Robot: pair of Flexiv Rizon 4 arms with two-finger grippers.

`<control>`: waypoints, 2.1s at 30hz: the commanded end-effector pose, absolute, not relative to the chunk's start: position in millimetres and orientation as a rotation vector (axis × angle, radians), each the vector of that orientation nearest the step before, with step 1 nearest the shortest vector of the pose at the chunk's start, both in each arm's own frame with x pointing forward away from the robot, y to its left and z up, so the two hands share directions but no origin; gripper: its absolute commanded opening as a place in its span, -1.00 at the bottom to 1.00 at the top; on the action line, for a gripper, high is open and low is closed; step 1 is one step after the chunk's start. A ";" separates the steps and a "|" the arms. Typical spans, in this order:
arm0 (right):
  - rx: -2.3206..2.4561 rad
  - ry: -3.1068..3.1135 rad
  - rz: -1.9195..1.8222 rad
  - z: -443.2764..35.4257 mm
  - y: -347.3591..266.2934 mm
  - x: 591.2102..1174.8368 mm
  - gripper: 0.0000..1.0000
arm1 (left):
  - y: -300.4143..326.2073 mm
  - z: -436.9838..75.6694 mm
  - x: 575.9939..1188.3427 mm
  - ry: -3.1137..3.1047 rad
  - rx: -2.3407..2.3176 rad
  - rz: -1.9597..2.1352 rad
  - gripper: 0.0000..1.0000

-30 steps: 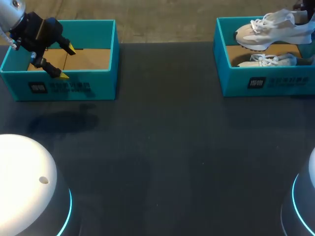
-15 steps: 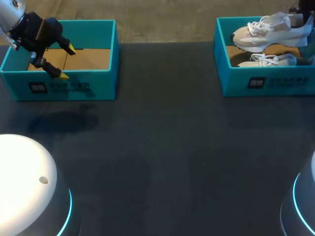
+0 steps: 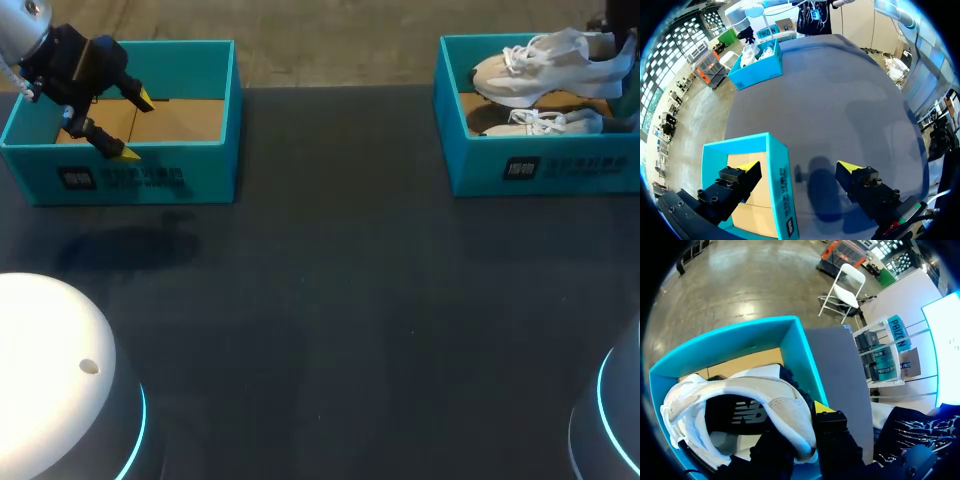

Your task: Take the shoe out of the shoebox, open the shoe tongue, remove and reinsert the insole, then place the shoe into the shoebox

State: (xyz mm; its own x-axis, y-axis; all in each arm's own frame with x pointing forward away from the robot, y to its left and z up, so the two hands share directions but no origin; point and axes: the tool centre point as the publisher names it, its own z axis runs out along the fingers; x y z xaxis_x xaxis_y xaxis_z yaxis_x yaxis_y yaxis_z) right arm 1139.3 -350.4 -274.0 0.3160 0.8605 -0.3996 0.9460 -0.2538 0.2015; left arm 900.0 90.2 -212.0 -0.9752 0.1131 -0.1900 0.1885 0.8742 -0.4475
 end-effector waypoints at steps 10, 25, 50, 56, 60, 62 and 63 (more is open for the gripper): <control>2.176 1.606 -0.319 -288.7 -349.5 1155.2 -1.00 | 90.6 -211.5 900.0 2.890 0.235 -0.709 1.00; 2.188 1.590 -0.323 -308.6 -350.7 1161.5 -1.00 | 90.6 -211.5 900.0 2.890 0.235 -0.709 1.00; 2.230 1.563 -0.356 -344.0 -356.8 1161.8 -1.00 | 90.6 -211.5 900.0 2.890 0.235 -0.709 1.00; 2.235 1.561 -0.363 -351.4 -356.3 1161.2 -1.00 | 90.6 -211.5 900.0 2.890 0.235 -0.709 1.00; 2.243 1.556 -0.368 -357.0 -357.3 1161.0 -1.00 | 90.6 -211.5 900.0 2.890 0.235 -0.709 1.00; 2.246 1.552 -0.369 -357.6 -357.5 1160.9 -1.00 | 90.6 -211.5 900.0 2.890 0.235 -0.709 1.00; 2.247 1.550 -0.369 -357.6 -357.5 1160.8 -1.00 | 90.6 -211.5 900.0 2.890 0.235 -0.709 1.00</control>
State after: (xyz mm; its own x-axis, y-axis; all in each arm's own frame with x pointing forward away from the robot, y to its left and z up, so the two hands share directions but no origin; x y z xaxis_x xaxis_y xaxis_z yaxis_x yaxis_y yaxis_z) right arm 1155.0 -357.6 -354.4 0.3544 0.8354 -0.4202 0.9350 -0.3119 0.1687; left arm 900.0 90.1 -212.0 -0.9752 0.1131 -0.1901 0.1886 0.8742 -0.4475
